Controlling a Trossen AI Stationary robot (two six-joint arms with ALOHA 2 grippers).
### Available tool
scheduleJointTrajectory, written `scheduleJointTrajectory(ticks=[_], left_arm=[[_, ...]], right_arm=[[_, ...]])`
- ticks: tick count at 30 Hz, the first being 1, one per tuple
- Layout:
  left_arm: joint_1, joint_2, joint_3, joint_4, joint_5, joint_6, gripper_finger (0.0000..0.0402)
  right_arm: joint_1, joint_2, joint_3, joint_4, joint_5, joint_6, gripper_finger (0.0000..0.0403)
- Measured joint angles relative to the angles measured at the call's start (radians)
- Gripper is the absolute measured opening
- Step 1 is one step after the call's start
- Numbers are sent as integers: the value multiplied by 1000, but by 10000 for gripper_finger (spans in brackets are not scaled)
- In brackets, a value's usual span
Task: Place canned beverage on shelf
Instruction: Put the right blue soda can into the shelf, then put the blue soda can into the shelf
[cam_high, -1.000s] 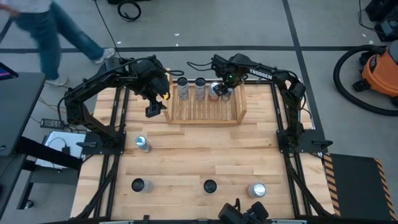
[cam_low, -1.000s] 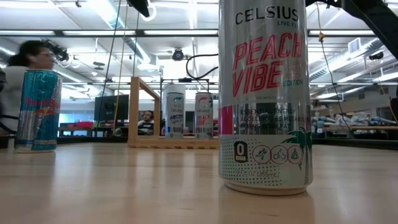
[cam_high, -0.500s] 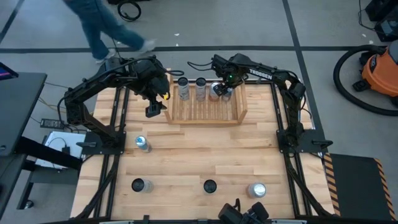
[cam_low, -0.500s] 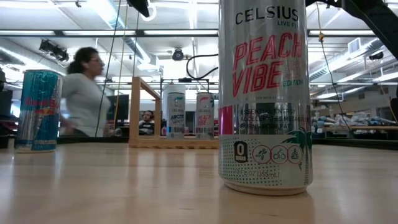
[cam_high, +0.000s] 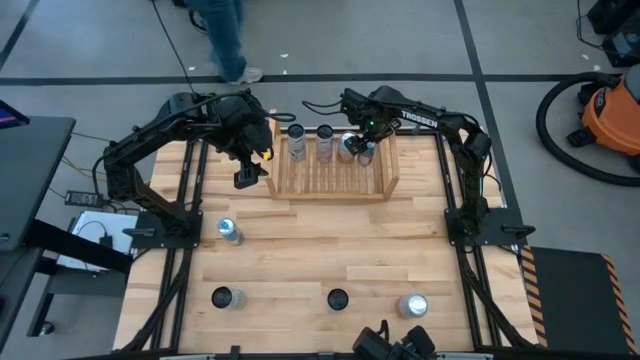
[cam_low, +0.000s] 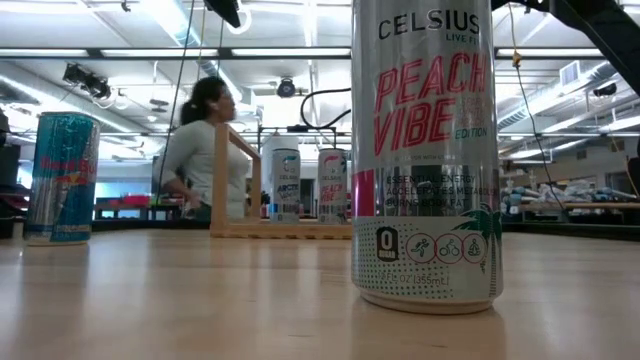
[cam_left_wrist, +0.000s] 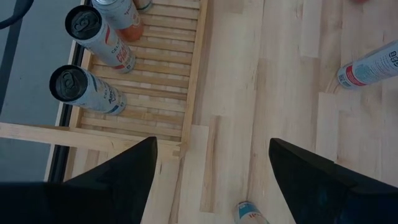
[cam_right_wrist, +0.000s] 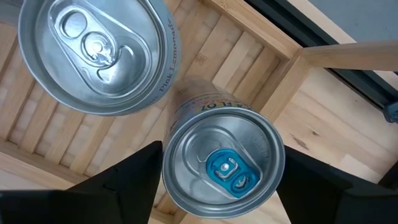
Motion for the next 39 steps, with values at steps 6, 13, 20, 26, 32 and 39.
scheduleJointTrajectory(ticks=[6,13,20,26,32,39], left_arm=[[0,0,0,0,0,0,311],[0,0,0,0,0,0,311],[0,0,0,0,0,0,311],[0,0,0,0,0,0,311],[1,0,0,0,0,0,311],[1,0,0,0,0,-2,311]], right_arm=[[0,0,0,1,3,12,293],[0,0,0,-2,51,20,293],[-1,-1,84,-29,54,8,293],[0,-2,151,-93,54,5,293],[7,-2,240,-198,53,-18,293],[53,-2,365,-260,20,-96,293]])
